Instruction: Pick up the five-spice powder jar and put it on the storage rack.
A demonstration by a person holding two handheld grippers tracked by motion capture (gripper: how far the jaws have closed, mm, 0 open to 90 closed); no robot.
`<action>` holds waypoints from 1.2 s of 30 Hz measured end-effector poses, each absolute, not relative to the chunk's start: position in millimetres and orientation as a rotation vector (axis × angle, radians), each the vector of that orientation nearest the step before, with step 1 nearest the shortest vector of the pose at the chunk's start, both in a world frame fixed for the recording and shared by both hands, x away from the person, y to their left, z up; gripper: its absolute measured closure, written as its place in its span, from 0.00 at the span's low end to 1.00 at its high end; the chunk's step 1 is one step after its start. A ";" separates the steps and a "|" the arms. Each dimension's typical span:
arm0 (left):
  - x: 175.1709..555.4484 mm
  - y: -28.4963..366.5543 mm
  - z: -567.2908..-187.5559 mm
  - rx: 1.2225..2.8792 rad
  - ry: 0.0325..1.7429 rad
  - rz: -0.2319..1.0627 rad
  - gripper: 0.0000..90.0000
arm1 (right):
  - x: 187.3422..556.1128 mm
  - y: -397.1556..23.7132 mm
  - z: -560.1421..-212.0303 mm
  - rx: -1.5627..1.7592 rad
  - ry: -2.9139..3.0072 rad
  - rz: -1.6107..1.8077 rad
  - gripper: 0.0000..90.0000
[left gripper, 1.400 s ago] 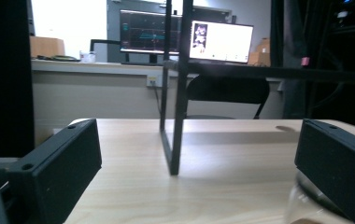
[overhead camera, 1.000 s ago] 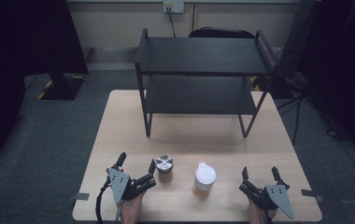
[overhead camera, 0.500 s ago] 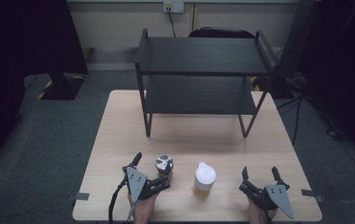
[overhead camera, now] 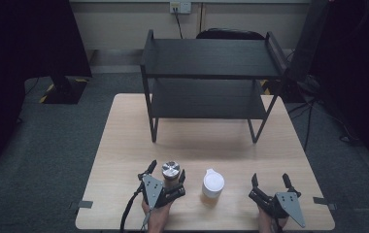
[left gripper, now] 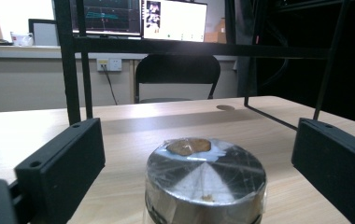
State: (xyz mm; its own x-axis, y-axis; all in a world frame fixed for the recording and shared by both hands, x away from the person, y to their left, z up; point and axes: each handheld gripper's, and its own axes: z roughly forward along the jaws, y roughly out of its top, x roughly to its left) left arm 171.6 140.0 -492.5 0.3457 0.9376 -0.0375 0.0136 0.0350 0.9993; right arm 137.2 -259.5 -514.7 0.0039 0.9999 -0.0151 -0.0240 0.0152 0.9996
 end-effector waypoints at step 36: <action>175.1 129.0 -502.5 1.368 1.004 0.922 0.38 | 137.2 -259.5 -514.7 1.182 1.196 1.207 0.01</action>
State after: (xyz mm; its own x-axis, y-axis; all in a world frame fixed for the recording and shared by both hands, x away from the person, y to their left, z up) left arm 175.1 129.0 -502.5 0.3260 0.9449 -0.0296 0.0517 0.0135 0.9986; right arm 137.2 -259.5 -514.7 0.0040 0.9999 -0.0153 -0.0243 0.0154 0.9996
